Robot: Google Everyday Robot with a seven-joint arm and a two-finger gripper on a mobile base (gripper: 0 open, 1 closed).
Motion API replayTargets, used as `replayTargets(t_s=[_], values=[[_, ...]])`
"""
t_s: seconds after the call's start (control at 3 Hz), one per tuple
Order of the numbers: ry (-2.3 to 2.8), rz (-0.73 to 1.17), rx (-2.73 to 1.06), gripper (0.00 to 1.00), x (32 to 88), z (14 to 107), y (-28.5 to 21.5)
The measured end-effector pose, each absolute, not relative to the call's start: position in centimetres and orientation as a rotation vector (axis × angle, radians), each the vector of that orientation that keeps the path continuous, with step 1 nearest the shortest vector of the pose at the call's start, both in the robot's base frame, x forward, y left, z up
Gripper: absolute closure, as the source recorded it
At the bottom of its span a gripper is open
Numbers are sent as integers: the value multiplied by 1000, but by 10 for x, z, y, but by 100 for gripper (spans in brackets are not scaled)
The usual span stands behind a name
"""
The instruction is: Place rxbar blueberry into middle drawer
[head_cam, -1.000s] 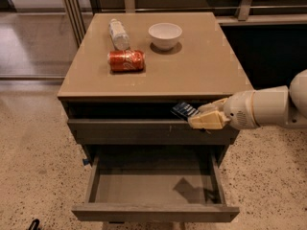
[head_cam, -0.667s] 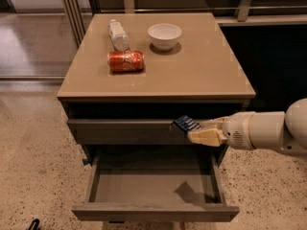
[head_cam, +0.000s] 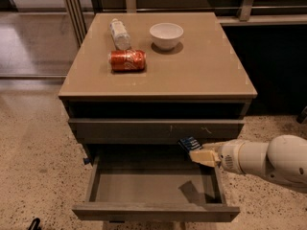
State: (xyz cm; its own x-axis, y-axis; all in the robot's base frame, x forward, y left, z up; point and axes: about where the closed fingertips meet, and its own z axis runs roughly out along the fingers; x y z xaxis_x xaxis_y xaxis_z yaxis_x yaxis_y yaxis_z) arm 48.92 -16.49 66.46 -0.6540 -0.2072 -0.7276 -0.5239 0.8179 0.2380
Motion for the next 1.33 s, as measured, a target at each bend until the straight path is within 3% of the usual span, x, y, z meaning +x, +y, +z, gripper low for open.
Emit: replayTargets(t_s=[1.0, 1.33], values=[[2488, 637, -379, 100, 501, 554, -183], [2481, 625, -376, 100, 499, 556, -182]])
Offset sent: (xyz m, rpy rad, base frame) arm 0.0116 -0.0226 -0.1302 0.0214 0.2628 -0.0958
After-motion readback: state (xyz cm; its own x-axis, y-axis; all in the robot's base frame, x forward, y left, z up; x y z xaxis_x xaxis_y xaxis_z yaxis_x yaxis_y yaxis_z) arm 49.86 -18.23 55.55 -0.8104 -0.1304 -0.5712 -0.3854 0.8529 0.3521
